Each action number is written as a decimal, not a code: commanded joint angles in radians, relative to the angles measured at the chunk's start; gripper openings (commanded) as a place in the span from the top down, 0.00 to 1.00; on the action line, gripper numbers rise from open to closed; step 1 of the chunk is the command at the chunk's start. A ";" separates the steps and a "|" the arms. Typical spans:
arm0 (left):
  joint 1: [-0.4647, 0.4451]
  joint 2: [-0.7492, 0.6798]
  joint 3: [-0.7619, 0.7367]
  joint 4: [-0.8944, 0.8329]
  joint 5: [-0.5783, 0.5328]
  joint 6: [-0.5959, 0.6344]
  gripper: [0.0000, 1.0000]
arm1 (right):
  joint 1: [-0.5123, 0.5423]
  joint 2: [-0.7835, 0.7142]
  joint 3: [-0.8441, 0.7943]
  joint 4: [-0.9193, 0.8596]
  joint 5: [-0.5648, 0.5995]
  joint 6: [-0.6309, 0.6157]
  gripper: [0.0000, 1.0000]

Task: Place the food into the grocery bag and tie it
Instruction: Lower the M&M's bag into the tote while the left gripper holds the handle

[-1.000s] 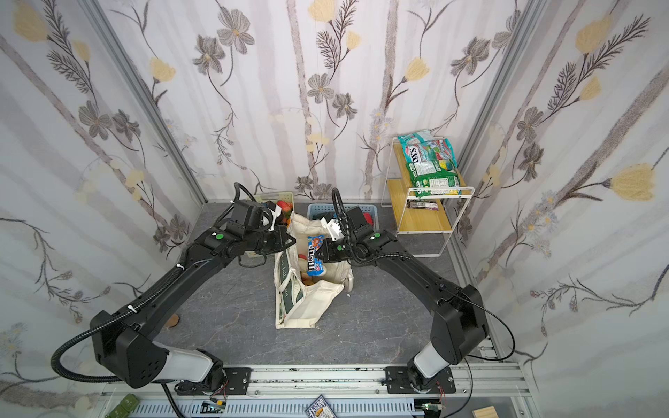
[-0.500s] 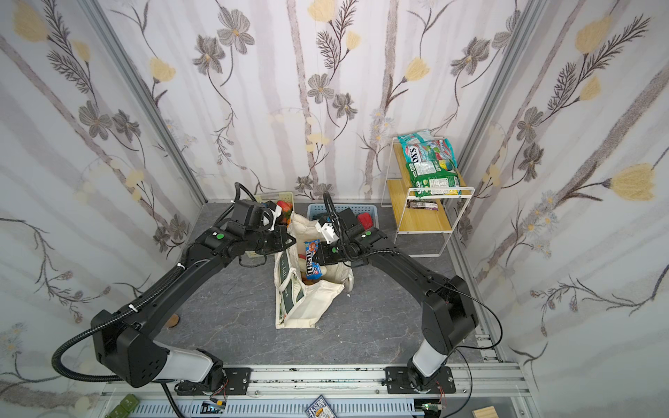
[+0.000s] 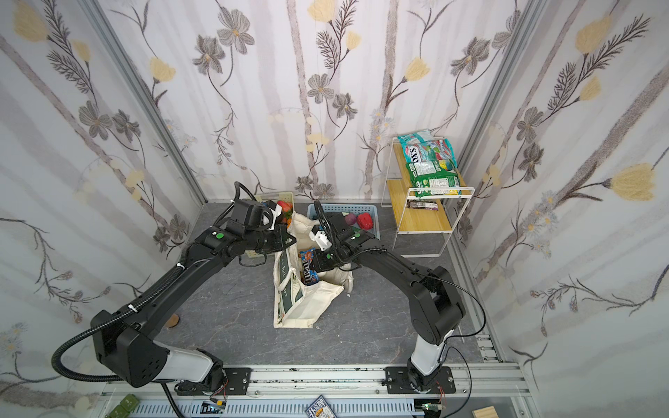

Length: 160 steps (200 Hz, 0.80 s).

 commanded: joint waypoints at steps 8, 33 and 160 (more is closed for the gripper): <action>0.000 0.002 0.014 0.026 0.003 -0.004 1.00 | 0.012 0.029 0.002 0.023 0.003 -0.046 0.94; 0.000 0.003 0.015 0.029 0.008 -0.004 1.00 | 0.019 0.050 0.004 0.023 0.011 -0.046 0.93; -0.002 0.015 0.017 0.029 0.024 -0.006 1.00 | 0.070 0.160 0.020 0.028 0.022 -0.072 0.91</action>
